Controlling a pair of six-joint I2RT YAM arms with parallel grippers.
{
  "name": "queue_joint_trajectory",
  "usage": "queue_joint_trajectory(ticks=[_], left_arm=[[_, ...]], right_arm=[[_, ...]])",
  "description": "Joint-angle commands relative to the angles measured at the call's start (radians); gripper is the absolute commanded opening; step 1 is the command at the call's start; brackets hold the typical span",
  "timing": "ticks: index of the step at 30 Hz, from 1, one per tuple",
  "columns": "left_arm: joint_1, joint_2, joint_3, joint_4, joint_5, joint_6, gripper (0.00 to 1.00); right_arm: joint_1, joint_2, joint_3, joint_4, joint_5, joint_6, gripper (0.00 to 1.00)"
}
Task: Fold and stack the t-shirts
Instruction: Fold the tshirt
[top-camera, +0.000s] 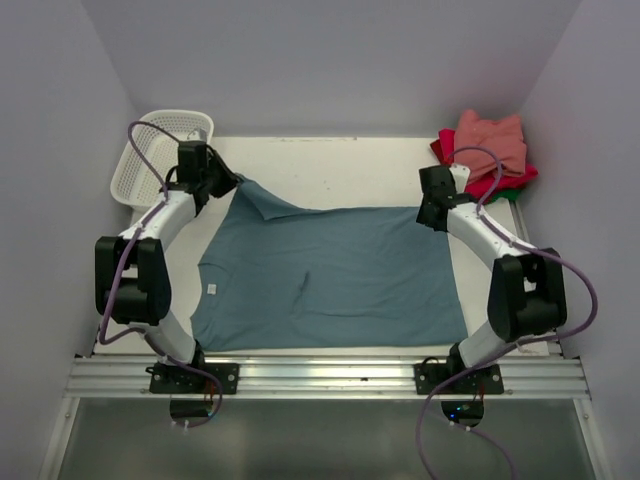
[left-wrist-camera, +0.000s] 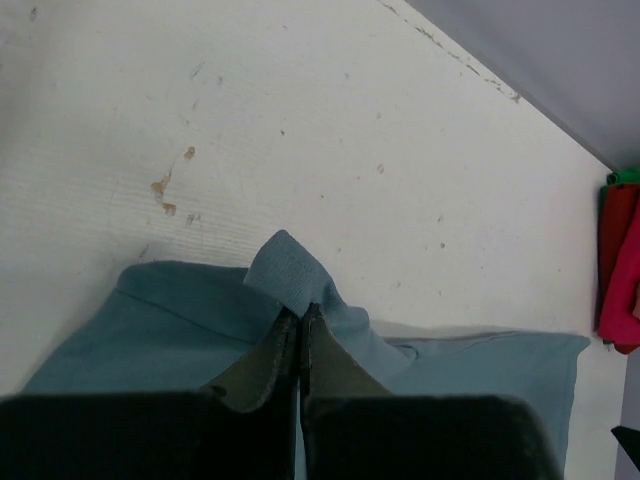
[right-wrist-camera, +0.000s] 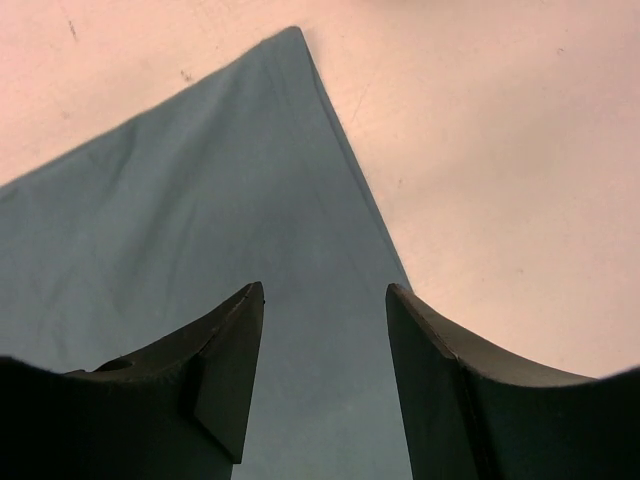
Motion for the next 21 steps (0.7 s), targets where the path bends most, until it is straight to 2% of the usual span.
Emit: queue_joint_trajectory(ticks=[1,8,10,12,13,15,18,21], left_arm=[[-0.025,-0.027,0.024,-0.042,0.021,0.017,0.00],[-0.048,-0.097,0.007,-0.074,0.028,0.029,0.00],[-0.048,-0.099,0.018,-0.090,0.018,0.034,0.00],[-0.048,-0.099,0.021,-0.090,0.017,0.037,0.00],[-0.048,-0.096,0.027,-0.093,0.014,0.039,0.00],[-0.048,-0.090,0.032,-0.094,0.014,0.037,0.00],[-0.048,-0.082,0.047,-0.104,0.016,0.037,0.00],[-0.048,-0.088,0.047,-0.107,0.017,0.036,0.00]], right_arm=[[-0.037,0.085,0.078,0.082,0.029,0.008,0.56],[-0.113,0.203,0.176,0.102,-0.104,-0.010,0.54],[-0.110,0.180,0.135,0.200,-0.367,-0.060,0.48],[-0.087,0.159,0.110,0.269,-0.507,-0.081,0.45],[-0.070,0.156,0.107,0.281,-0.652,-0.084,0.45],[-0.012,0.166,0.142,0.282,-0.762,-0.116,0.44],[0.033,0.191,0.203,0.231,-0.739,-0.140,0.43],[0.026,0.232,0.298,0.099,-0.528,-0.139,0.47]])
